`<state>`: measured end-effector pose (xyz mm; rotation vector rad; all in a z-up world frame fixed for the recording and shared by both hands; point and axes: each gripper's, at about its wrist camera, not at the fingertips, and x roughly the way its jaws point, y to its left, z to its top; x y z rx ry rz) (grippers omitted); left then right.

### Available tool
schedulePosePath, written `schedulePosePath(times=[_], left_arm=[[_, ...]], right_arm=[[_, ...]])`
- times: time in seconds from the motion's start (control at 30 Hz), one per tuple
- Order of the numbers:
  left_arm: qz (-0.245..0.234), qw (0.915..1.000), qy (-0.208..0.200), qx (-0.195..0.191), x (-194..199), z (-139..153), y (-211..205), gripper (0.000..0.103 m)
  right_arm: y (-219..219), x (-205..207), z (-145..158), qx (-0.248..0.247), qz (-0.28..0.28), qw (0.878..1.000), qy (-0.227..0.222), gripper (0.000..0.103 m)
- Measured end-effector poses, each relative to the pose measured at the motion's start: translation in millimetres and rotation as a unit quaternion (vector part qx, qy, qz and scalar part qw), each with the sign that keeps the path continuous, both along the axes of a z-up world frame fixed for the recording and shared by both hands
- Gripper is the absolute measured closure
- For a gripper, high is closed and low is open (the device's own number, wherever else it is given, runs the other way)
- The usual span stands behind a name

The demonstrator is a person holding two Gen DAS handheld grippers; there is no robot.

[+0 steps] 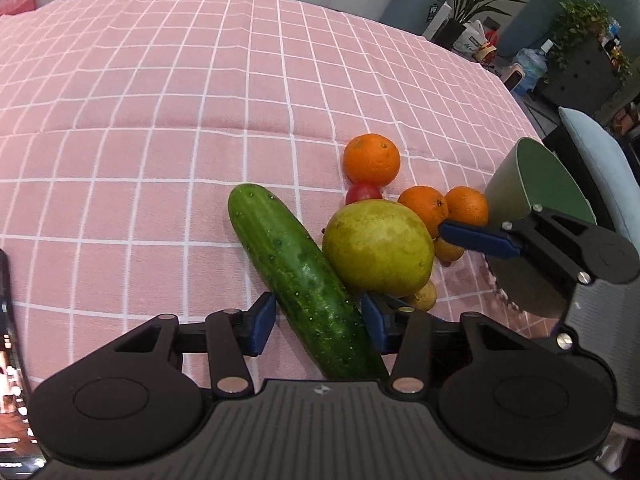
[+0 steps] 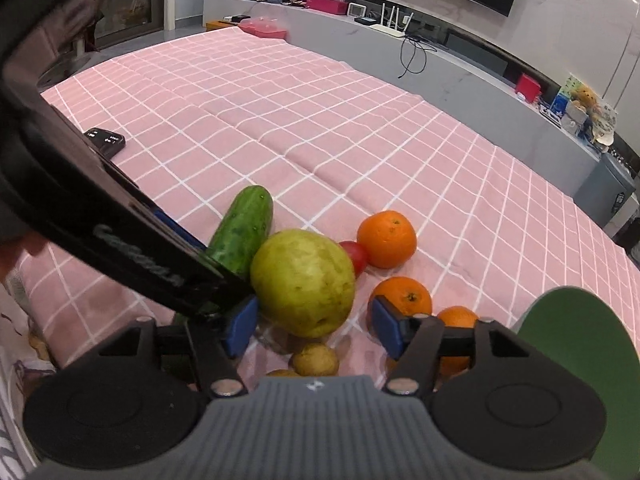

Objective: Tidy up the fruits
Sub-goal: 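Move right tool toward the green pear while left tool approaches the cucumber, then close right tool on the green pear while left tool grasps the cucumber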

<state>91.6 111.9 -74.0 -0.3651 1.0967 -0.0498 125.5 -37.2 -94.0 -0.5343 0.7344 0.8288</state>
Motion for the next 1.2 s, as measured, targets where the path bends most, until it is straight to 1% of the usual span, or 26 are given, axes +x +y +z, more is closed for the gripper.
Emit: schedulePosePath(times=[0.13, 0.23, 0.37, 0.47, 0.63, 0.73, 0.77, 0.8, 0.83, 0.9, 0.97, 1.03, 1.07, 1.13, 1.2], left_arm=[[0.007, 0.9996, 0.016, 0.022, -5.2, 9.8, 2.9, 0.047], [0.019, 0.9991, 0.027, 0.026, -8.6, 11.7, 6.8, 0.043], [0.034, 0.9988, 0.029, 0.017, -6.0, 7.0, 10.0, 0.034], [0.05, 0.9983, 0.031, -0.003, -2.0, 1.4, 13.3, 0.032], [0.063, 0.9973, 0.035, -0.007, 0.9, -3.7, 11.3, 0.027], [0.063, 0.9974, 0.033, -0.005, 0.1, -3.4, 10.9, 0.026], [0.059, 0.9977, 0.031, -0.002, -0.7, -2.6, 10.2, 0.028], [0.055, 0.9981, 0.029, 0.002, -1.6, -1.3, 9.1, 0.03], [0.052, 0.9982, 0.027, 0.009, -2.6, 0.5, 8.1, 0.03], [0.05, 0.998, 0.03, 0.024, -4.6, 5.0, 7.1, 0.031], [0.055, 0.9973, 0.036, 0.032, -6.6, 8.5, 8.8, 0.03], [0.065, 0.9965, 0.044, 0.03, -6.5, 9.6, 12.4, 0.03], [0.07, 0.9961, 0.046, 0.027, -5.3, 8.9, 14.0, 0.029], [0.077, 0.9956, 0.051, 0.016, -1.2, 5.9, 16.9, 0.028], [0.089, 0.9946, 0.048, 0.022, 2.1, 5.7, 18.2, 0.028]], right_arm=[[2.6, 3.8, -1.5, 0.011, 0.003, 1.0, 0.004, 0.038], [7.5, 1.2, -3.3, 0.015, 0.016, 1.0, 0.006, 0.038], [14.1, -3.0, -5.6, 0.006, 0.024, 1.0, -0.009, 0.038], [14.5, -0.7, -7.5, 0.003, 0.015, 1.0, -0.01, 0.041], [11.1, 6.5, -8.2, 0.021, 0.0, 1.0, 0.002, 0.041], [10.8, 7.8, -9.3, 0.028, -0.002, 1.0, 0.006, 0.041], [11.0, 8.0, -9.9, 0.03, -0.003, 1.0, 0.006, 0.041], [11.6, 7.7, -10.3, 0.03, -0.001, 1.0, 0.008, 0.042], [12.5, 6.3, -10.7, 0.028, 0.0, 1.0, 0.007, 0.044], [13.3, 4.1, -9.5, 0.021, 0.0, 1.0, 0.002, 0.044], [11.4, 4.2, -6.4, 0.023, -0.002, 1.0, 0.017, 0.045], [8.5, 2.5, -3.9, 0.034, 0.0, 0.999, 0.037, 0.045], [7.9, 1.0, -3.9, 0.036, 0.004, 0.999, 0.039, 0.045], [11.2, -3.5, -4.2, 0.032, 0.013, 0.999, 0.028, 0.045], [13.5, -3.7, -5.0, 0.03, 0.016, 0.999, 0.021, 0.044]])
